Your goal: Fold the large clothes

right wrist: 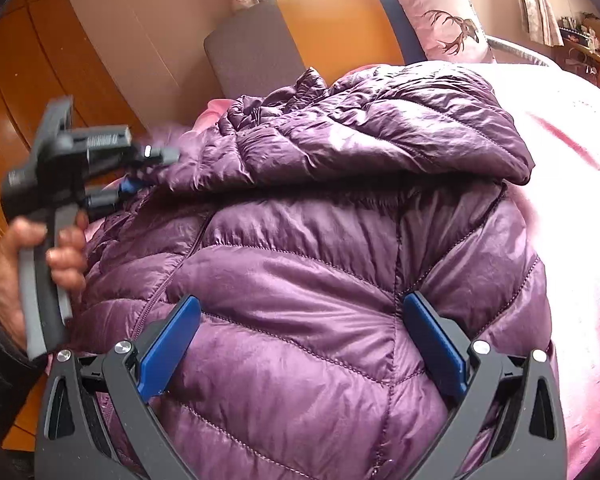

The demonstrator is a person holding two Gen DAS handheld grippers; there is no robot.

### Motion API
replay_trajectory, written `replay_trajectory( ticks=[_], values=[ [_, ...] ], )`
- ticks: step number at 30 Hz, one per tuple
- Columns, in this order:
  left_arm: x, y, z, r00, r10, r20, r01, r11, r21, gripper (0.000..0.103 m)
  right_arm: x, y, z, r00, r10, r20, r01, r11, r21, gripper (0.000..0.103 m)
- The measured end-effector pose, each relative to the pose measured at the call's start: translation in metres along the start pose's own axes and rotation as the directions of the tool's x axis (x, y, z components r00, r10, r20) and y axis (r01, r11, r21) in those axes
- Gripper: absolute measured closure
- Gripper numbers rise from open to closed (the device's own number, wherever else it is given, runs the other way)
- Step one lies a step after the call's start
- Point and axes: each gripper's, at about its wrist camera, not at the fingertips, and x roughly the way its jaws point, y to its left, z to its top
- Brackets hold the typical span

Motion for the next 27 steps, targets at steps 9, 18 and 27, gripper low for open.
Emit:
replay_trajectory(
  ticks=[9,18,27],
  values=[
    [0.008,0.04,0.004,0.989,-0.145,-0.04,0.137,0.977,-0.163,0.068,-0.013,-0.041,0.038,0.989,0.144,0.044,-0.15,0.953,0.264,0.002],
    [-0.022,0.05,-0.001,0.991,-0.131,0.009,0.131,0.984,-0.12,0.095,0.009,-0.082,0.078,0.986,0.087,0.142,-0.139,0.899,0.415,0.002],
    [-0.015,0.064,-0.016,1.0,0.022,-0.015,-0.023,0.997,-0.069,0.095,-0.002,-0.092,0.067,0.999,0.01,0.038,-0.025,0.903,0.428,0.004]
  ],
)
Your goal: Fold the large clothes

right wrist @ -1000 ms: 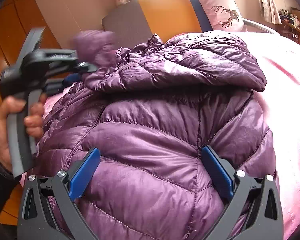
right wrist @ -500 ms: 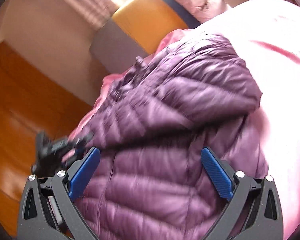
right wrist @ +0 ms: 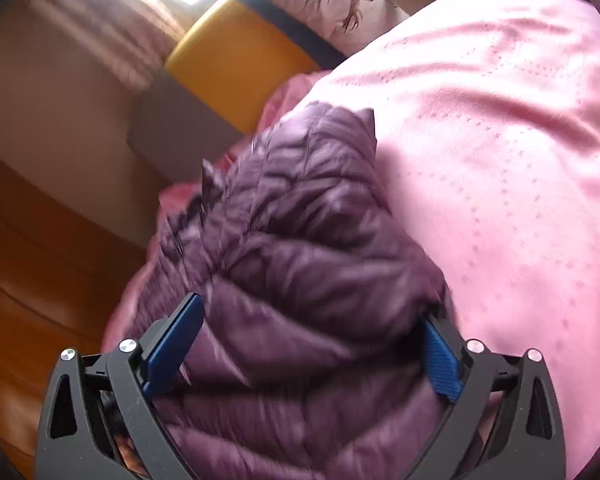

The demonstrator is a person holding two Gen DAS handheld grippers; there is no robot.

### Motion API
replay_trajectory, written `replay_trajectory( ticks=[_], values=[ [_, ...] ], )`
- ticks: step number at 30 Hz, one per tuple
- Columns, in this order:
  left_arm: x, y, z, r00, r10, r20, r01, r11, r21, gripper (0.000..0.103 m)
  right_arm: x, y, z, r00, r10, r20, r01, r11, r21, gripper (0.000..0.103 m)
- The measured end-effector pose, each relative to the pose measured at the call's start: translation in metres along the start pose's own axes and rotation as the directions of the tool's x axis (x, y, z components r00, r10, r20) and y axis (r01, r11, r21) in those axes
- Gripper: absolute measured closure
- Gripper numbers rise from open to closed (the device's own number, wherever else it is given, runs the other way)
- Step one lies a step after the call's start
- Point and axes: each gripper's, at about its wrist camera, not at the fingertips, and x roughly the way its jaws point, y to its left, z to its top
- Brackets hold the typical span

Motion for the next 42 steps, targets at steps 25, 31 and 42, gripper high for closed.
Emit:
replay_trajectory(
  ticks=[25,31,42],
  values=[
    [0.009,0.012,-0.008,1.0,0.02,0.006,-0.02,0.999,0.049,0.085,0.106,0.06,0.023,0.895,-0.438,0.087,0.435,0.812,-0.389,0.002],
    [-0.028,0.004,-0.011,0.994,0.084,0.073,-0.088,0.995,0.056,0.074,0.107,0.06,0.022,0.896,-0.436,0.089,0.434,0.812,-0.39,0.002],
    [-0.022,-0.024,0.014,0.971,0.19,0.142,-0.215,0.958,0.187,0.073,0.103,0.062,0.021,0.895,-0.437,0.094,0.437,0.809,-0.394,0.002]
  ],
)
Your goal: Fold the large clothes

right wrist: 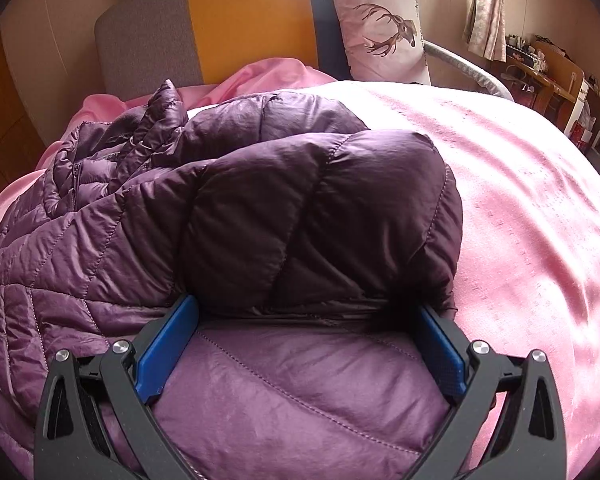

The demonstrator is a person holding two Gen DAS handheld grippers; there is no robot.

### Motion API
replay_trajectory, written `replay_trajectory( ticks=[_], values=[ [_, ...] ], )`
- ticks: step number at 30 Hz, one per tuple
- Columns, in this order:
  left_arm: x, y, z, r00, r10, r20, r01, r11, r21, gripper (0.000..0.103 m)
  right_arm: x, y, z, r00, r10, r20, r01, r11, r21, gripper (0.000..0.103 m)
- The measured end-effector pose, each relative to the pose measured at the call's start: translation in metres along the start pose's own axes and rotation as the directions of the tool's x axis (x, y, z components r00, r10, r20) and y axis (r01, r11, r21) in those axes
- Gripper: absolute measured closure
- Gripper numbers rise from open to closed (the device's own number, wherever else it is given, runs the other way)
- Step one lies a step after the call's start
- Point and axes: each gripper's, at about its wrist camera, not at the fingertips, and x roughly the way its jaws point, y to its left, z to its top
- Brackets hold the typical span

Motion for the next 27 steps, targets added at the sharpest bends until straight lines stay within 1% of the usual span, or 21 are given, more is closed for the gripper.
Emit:
replay_trajectory(
  ticks=[1,2,3,4,8,10,12,13,14,15,16,17,18,20,21,22,23,24,25,27],
  values=[
    [0.021,0.002,0.0,0.998,0.035,-0.058,-0.035,0.999,-0.004,0.073,0.0,0.0,0.0,1.0,0.002,-0.001,-0.002,1.0,0.0,0.002],
    [0.033,0.007,-0.002,0.996,0.028,-0.089,-0.03,0.999,-0.022,0.073,0.0,0.0,0.0,1.0,0.003,-0.001,-0.003,1.0,0.0,0.002],
    [0.038,0.011,-0.004,0.995,0.016,-0.098,-0.02,0.999,-0.037,0.073,0.0,0.0,0.0,1.0,0.005,0.0,-0.005,1.0,0.001,0.002],
    [0.04,0.013,-0.004,0.995,0.008,-0.097,-0.013,0.999,-0.047,0.073,0.0,0.0,0.0,1.0,0.007,-0.002,-0.007,1.0,0.002,0.002],
    [0.04,0.014,-0.006,0.996,0.014,-0.088,-0.018,0.999,-0.042,0.073,0.0,0.001,0.0,1.0,0.004,-0.003,-0.004,1.0,0.002,0.002],
    [0.032,0.018,-0.005,0.996,-0.017,-0.086,0.011,0.997,-0.072,0.073,0.0,0.001,0.0,1.0,0.003,-0.003,-0.003,1.0,0.002,0.002],
    [0.018,0.023,-0.008,0.997,-0.03,-0.075,0.022,0.995,-0.095,0.072,0.0,0.001,0.0,1.0,0.004,-0.003,-0.004,1.0,0.002,0.002],
    [0.006,0.027,-0.011,0.998,-0.032,-0.062,0.025,0.993,-0.111,0.069,0.0,0.001,0.0,1.0,0.003,-0.004,-0.003,1.0,0.002,0.002],
    [-0.005,0.032,-0.014,0.999,-0.024,-0.046,0.017,0.991,-0.13,0.046,0.0,0.001,0.0,1.0,0.003,-0.004,-0.003,1.0,0.002,0.002],
    [-0.016,0.04,-0.019,1.0,-0.001,-0.024,-0.003,0.987,-0.158,0.028,0.0,0.002,0.0,1.0,0.002,-0.003,-0.002,1.0,0.002,0.002],
    [-0.031,0.053,-0.026,1.0,0.012,0.015,-0.008,0.979,-0.202,0.028,0.0,0.002,0.0,1.0,0.003,-0.003,-0.003,1.0,0.002,0.002],
    [-0.04,0.065,-0.031,1.0,0.018,0.022,-0.012,0.973,-0.232,0.028,0.0,0.002,0.0,1.0,0.001,-0.005,-0.001,1.0,0.004,0.002],
    [-0.048,0.077,-0.036,0.999,0.03,0.019,-0.024,0.964,-0.265,0.028,0.0,0.003,0.001,1.0,-0.002,-0.009,0.002,1.0,0.003,0.002],
    [-0.065,0.113,-0.05,0.997,0.068,0.02,-0.056,0.931,-0.362,0.028,-0.002,0.008,0.004,0.999,-0.022,-0.025,0.021,1.0,-0.012,0.002],
    [-0.076,0.135,-0.057,0.995,0.097,0.021,-0.08,0.908,-0.41,0.028,-0.005,0.01,0.006,0.999,-0.028,-0.03,0.028,0.999,-0.022,0.002],
    [-0.083,0.149,-0.062,0.992,0.123,0.022,-0.101,0.894,-0.437,0.028,-0.01,0.012,0.008,0.999,-0.03,-0.029,0.029,0.999,-0.029,0.002],
    [-0.091,0.165,-0.067,0.988,0.154,0.022,-0.126,0.873,-0.471,0.028,-0.017,0.014,0.008,1.0,-0.019,-0.02,0.018,0.999,-0.028,0.002],
    [-0.102,0.188,-0.074,0.983,0.183,0.026,-0.144,0.845,-0.516,0.028,-0.029,0.017,0.006,1.0,0.011,0.003,-0.01,1.0,-0.025,0.002],
    [-0.11,0.203,-0.079,0.979,0.2,0.027,-0.153,0.826,-0.542,0.028,-0.038,0.02,0.004,0.999,0.03,0.018,-0.029,0.999,-0.027,0.002],
    [-0.127,0.24,-0.089,0.97,0.242,0.029,-0.174,0.769,-0.616,0.029,-0.057,0.028,-0.002,0.996,0.076,0.042,-0.075,0.996,-0.042,0.002]
  ],
)
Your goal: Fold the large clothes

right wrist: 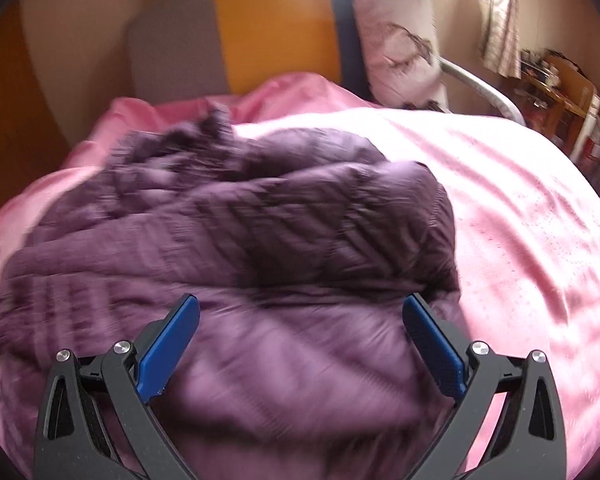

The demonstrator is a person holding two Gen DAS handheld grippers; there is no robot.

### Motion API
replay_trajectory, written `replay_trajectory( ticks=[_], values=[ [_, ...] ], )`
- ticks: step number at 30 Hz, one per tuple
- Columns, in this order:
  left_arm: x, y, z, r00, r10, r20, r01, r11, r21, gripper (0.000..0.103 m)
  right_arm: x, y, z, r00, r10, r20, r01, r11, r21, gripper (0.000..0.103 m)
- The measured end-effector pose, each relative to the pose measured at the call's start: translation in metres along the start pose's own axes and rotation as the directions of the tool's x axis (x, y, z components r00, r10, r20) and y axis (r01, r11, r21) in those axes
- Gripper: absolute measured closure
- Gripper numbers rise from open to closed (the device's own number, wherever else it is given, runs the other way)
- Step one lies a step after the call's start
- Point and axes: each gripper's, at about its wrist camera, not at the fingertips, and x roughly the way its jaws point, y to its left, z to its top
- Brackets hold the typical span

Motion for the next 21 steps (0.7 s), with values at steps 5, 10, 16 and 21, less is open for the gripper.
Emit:
replay_trajectory(
  ticks=[5,10,16,21],
  values=[
    [-0.012,0.07,0.036,0.999,0.003,0.054,0.009,0.977,-0.213,0.044,-0.04,0.035,-0.027,0.993,0.117,0.028,-0.114,0.991,-0.069,0.002],
    [-0.004,0.109,0.059,0.999,-0.021,0.046,0.036,0.931,-0.362,0.079,-0.061,0.067,-0.061,0.983,0.182,0.028,-0.177,0.976,-0.127,0.002],
    [-0.023,0.065,0.072,0.993,-0.034,0.111,0.052,0.984,-0.168,0.095,-0.077,0.081,-0.082,0.976,0.215,0.031,-0.207,0.964,-0.168,0.002],
    [-0.054,0.0,0.066,0.975,-0.144,0.172,0.137,0.989,0.049,0.095,-0.087,0.078,-0.087,0.969,0.243,0.039,-0.234,0.96,-0.152,0.002]
  ],
)
